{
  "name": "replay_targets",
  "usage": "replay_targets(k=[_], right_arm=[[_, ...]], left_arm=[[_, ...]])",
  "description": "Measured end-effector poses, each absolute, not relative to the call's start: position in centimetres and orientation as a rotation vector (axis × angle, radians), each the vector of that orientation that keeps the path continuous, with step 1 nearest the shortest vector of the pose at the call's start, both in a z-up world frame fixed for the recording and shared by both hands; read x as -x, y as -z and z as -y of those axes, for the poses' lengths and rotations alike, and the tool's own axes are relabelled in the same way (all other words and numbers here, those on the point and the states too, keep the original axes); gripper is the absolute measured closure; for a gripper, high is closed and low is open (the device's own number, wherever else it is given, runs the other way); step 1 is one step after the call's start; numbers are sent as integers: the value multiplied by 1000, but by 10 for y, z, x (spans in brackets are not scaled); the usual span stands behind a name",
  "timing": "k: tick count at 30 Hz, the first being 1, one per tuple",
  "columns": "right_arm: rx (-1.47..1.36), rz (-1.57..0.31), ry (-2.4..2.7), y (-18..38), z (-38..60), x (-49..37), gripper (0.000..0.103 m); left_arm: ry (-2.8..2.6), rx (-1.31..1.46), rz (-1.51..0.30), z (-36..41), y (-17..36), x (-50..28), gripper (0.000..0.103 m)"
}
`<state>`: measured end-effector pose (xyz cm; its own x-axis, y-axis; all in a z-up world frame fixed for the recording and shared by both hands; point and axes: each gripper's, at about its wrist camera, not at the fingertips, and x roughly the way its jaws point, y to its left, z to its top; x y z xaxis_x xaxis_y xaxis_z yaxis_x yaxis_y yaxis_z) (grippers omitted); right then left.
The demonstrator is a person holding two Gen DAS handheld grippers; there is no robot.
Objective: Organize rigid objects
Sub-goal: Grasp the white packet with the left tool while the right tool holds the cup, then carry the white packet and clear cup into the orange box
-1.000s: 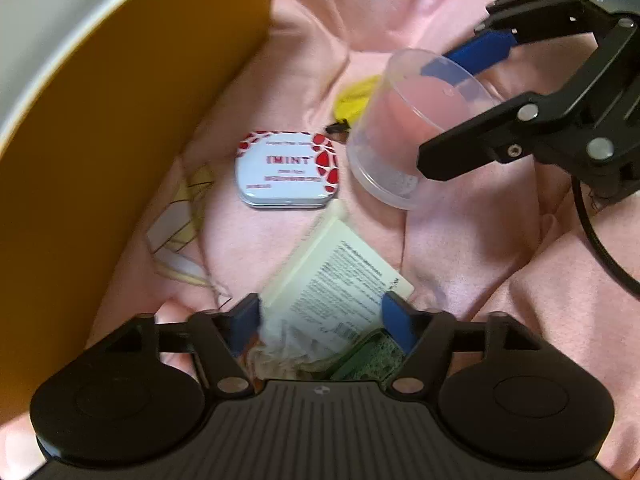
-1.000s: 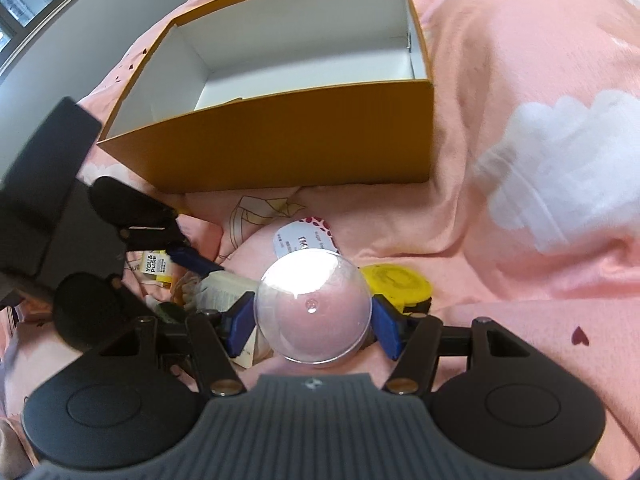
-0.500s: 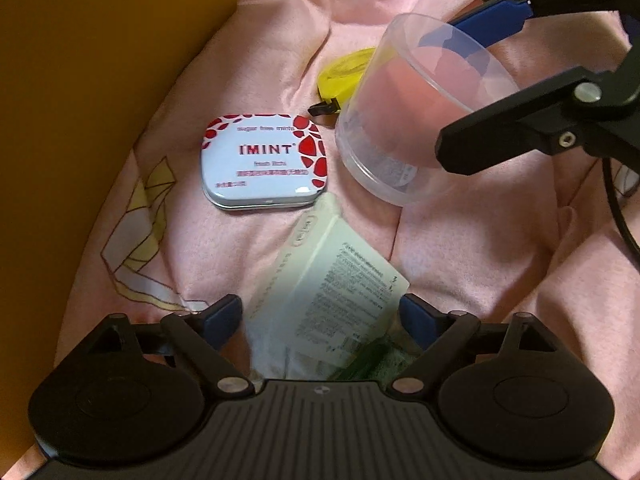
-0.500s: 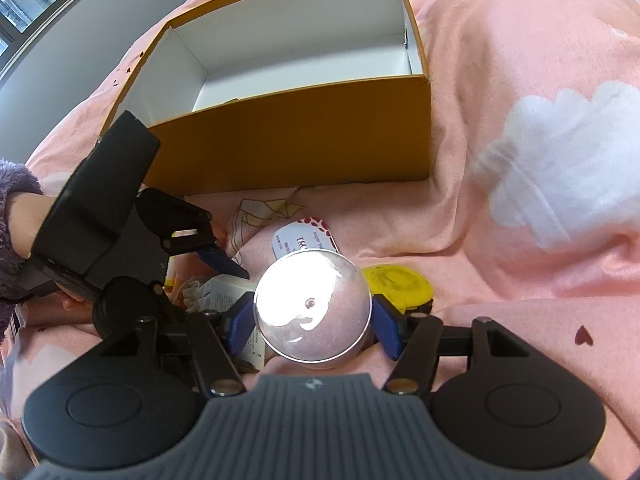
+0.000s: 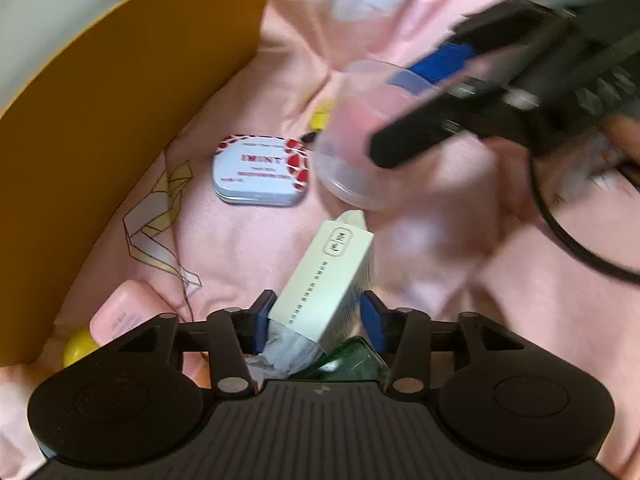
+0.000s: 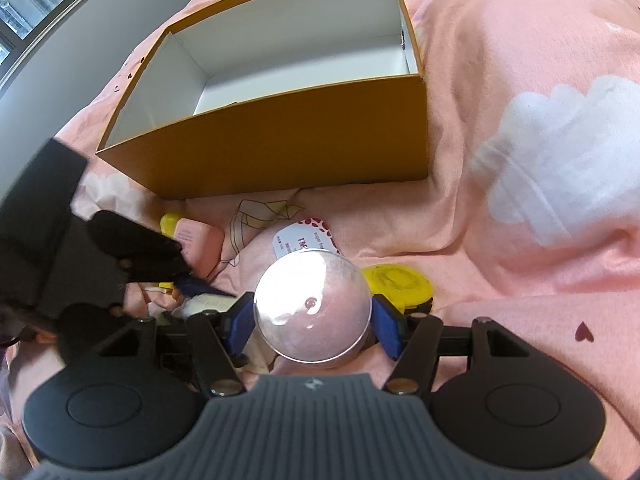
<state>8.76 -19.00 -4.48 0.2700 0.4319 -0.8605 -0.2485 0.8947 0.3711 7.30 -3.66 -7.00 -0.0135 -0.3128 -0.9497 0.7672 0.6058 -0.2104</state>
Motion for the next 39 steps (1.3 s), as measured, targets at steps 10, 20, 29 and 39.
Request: replay_targets(k=[10, 20, 29, 39], right_arm=[[-123, -1215, -466, 45, 181, -87, 41], [-86, -1193, -486, 38, 176, -88, 42], [-29, -1120, -521, 13, 172, -94, 42], [-42, -961, -627, -45, 169, -114, 42]], left_arm=[[868, -512, -1299, 53, 78, -61, 56], [694, -190, -1216, 8, 40, -53, 72], [538, 142, -1035, -27, -5, -47, 73], [384, 382, -824, -50, -52, -69, 73]])
